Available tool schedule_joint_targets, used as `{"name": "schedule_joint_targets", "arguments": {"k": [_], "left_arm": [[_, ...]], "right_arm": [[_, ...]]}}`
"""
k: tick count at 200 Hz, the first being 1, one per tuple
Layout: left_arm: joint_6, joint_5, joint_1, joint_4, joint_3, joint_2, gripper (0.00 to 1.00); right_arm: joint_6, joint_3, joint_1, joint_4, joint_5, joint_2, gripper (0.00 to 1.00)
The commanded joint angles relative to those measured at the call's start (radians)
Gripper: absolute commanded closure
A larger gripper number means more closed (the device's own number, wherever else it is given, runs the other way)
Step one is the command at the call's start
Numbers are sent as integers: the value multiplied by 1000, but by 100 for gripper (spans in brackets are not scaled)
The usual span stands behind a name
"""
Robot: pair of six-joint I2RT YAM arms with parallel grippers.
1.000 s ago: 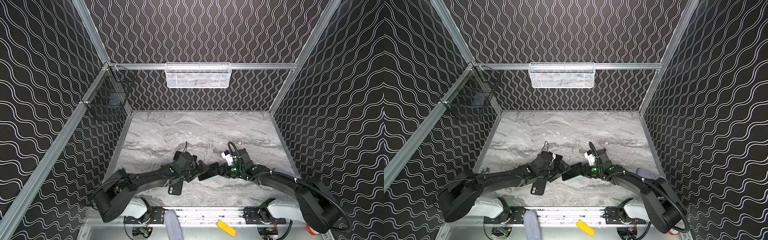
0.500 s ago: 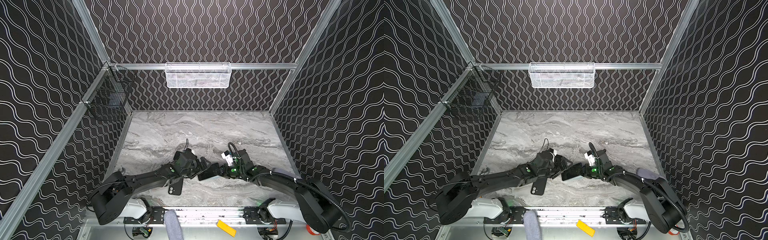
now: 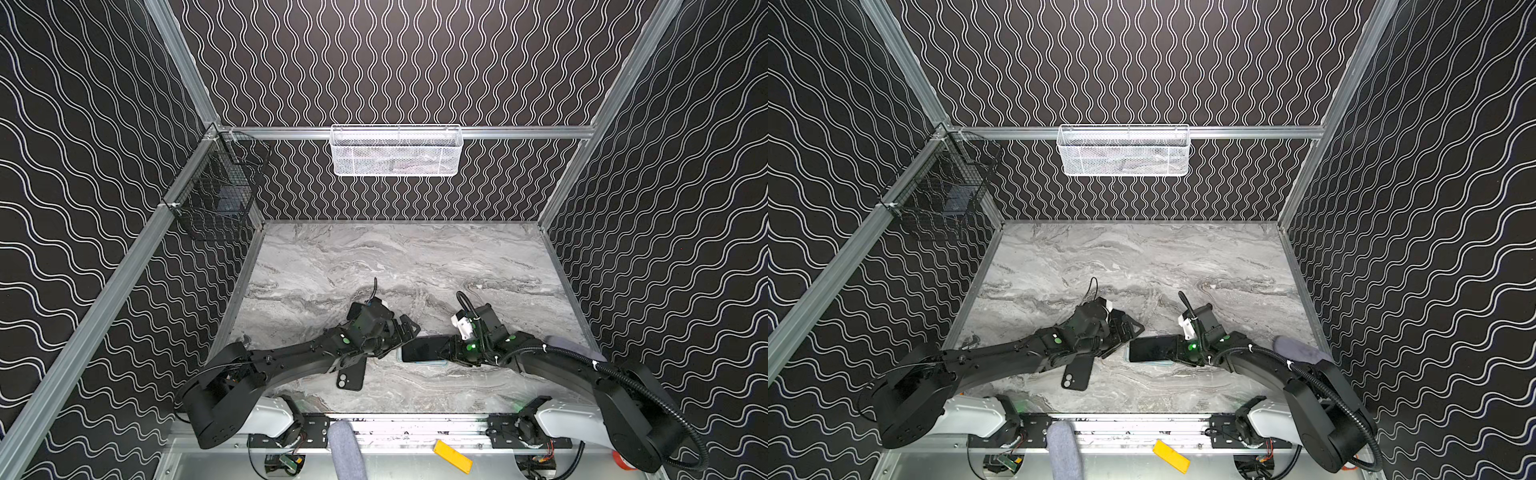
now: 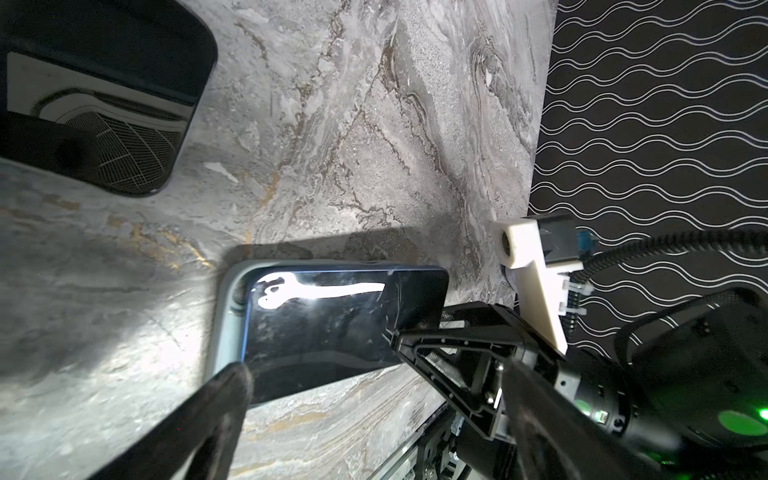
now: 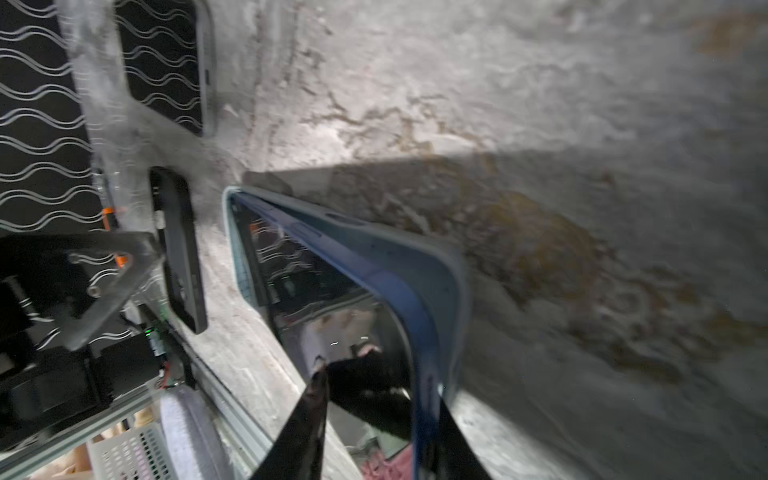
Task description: Put the phone into the phone case
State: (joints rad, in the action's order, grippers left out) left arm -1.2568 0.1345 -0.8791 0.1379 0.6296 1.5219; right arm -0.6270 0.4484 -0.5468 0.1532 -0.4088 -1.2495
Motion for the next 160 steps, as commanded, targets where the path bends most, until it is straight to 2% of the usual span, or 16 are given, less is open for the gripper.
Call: {"name": "schedule_joint_targets", "arguments": {"k": [1,59,104,160], "left_arm": [[12,4,-2,27,2,3,2],[7,-1,-1,34,-15,4,2],[-1,-1,0,59,-20,23,2],[5,-14,0,51,-15,16,2]], "right_arm": [[22,8,0,81,77,7,60],[31,26,0,115,93,26,41],[43,56,-1,189,156,54,17],[65,106,-3,270,229,82,5]]}}
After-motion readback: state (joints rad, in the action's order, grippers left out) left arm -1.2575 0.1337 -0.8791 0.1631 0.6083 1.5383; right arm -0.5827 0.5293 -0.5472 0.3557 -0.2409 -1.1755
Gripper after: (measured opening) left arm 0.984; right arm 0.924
